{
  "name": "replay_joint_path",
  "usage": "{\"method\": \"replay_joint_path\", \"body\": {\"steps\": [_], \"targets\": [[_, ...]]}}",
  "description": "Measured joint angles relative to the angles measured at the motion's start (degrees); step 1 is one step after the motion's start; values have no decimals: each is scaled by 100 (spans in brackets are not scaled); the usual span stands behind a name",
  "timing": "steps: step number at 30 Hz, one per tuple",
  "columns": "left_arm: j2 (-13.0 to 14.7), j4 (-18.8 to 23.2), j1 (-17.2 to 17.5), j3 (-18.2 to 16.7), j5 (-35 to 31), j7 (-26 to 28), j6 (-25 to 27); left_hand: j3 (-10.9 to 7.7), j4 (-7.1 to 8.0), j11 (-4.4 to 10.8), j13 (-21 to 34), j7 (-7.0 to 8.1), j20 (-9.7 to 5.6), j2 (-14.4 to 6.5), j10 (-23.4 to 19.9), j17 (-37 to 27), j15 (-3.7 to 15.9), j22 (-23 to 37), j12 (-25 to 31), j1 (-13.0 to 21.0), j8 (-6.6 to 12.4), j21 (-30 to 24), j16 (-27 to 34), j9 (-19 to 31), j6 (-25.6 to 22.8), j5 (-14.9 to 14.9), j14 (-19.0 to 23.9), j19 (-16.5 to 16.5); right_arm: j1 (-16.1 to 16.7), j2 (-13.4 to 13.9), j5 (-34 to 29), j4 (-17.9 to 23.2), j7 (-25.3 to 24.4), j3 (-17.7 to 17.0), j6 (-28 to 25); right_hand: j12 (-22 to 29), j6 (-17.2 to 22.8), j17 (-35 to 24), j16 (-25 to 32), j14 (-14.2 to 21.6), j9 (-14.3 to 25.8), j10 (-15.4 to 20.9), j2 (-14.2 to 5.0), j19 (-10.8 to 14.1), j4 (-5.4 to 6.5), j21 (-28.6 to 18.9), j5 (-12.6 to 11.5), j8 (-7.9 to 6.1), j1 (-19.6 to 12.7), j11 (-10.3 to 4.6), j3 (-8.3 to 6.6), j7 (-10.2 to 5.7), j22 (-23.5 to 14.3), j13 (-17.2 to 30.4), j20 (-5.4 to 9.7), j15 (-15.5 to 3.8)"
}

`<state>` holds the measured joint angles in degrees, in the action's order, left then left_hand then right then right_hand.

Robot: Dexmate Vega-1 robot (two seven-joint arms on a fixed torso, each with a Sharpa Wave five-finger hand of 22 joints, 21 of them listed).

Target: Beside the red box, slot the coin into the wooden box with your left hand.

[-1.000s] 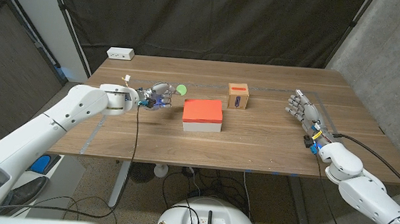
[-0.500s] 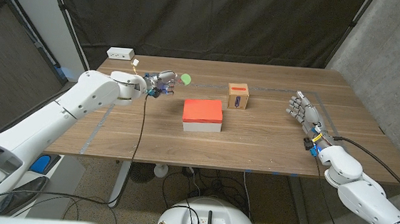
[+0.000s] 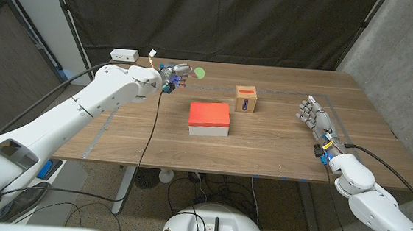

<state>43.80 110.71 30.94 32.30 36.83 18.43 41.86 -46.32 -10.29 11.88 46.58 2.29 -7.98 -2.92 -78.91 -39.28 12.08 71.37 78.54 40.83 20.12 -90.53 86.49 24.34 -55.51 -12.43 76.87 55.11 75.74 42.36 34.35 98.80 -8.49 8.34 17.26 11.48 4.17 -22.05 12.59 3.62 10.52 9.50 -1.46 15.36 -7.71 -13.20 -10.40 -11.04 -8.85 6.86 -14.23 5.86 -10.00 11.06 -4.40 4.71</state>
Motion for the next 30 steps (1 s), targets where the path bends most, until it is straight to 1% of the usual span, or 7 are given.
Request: {"method": "replay_joint_path", "body": {"steps": [13, 16, 18, 26, 28, 29, 30], "targets": [[-358, 64, -653, 796, -1518, -51, 271, 0, 0, 16, 1, 25, -20, 52, -27, -42, 0, 0, 38, 52, -27, 0, 40, 16, -35, -3, 0, 41, 113, -77, -10, 43, 2, -49, 156, 0, 0, 0, 0, 0, 0, 21, 0, 0, 0, 44, 0, 0, 0, 22, 0, 0, 0, 0, 0, 0], [-358, 64, -653, 796, -1982, -101, 371, 0, 0, 15, 0, 25, -20, 74, -27, -42, 0, 0, 38, 30, -18, 0, 40, 15, -35, -4, -1, 41, 132, -102, -10, 44, 2, -53, 161, 0, 0, 0, 0, 0, 0, 22, 0, -1, 0, 44, 0, 0, 0, 21, 0, 0, 0, 0, 0, 0], [-519, 11, -948, 1177, -2243, -143, 427, 20, -20, 15, 26, 25, -20, 75, -27, -42, 0, 0, 57, 28, -18, 0, 39, 15, -35, -4, -1, 41, 140, -118, -9, 44, 17, -54, 217, 0, 0, 0, 0, 0, 0, 21, 0, 0, 0, 44, 0, 0, 0, 21, 0, 0, 0, 0, 0, 0], [-824, -180, -1437, 1788, -3261, -361, 673, 50, 1, 15, 28, 53, -41, 121, -27, -95, 10, 0, 94, 45, -17, 0, 39, -7, -63, -15, 52, 81, 153, -194, -5, -6, 37, -55, 309, 0, 0, -1, 0, 0, 0, 21, 0, -1, 0, 43, 0, 0, 0, 21, 0, 0, 0, 0, 0, 0], [-844, -195, -1467, 1825, -3533, -441, 753, 50, 1, 15, 28, 53, -40, 127, -27, -118, 10, 0, 94, 51, -17, 0, 39, -7, -63, -15, 52, 81, 153, -210, -5, -24, 37, -55, 311, 0, 0, 0, 0, 31, 0, 21, 0, -1, 0, 44, 0, 0, 0, 21, 0, 0, 0, 0, 0, -31], [-952, -279, -1637, 2053, -3683, -489, 796, 50, 1, 15, 23, 55, -40, 126, -27, -122, 10, 0, 94, 51, -18, 0, 39, -7, -65, -15, 52, 81, 153, -219, -5, -36, 47, -55, 339, 0, 0, -1, 0, 31, 0, 21, 0, -1, 0, 43, 0, 0, 0, 21, 0, 0, 0, 0, 0, -31], [-978, -298, -1677, 2109, -3747, -506, 813, 50, 1, 15, 22, 68, -40, 126, -27, -122, 10, 0, 94, 51, -18, 0, 39, -7, -78, -15, 52, 81, 153, -220, -5, -37, 48, -55, 340, 0, 0, -1, 0, 31, 0, 21, 0, -1, 0, 43, 0, 0, 0, 21, 0, 0, 0, 0, 0, -31]]}}
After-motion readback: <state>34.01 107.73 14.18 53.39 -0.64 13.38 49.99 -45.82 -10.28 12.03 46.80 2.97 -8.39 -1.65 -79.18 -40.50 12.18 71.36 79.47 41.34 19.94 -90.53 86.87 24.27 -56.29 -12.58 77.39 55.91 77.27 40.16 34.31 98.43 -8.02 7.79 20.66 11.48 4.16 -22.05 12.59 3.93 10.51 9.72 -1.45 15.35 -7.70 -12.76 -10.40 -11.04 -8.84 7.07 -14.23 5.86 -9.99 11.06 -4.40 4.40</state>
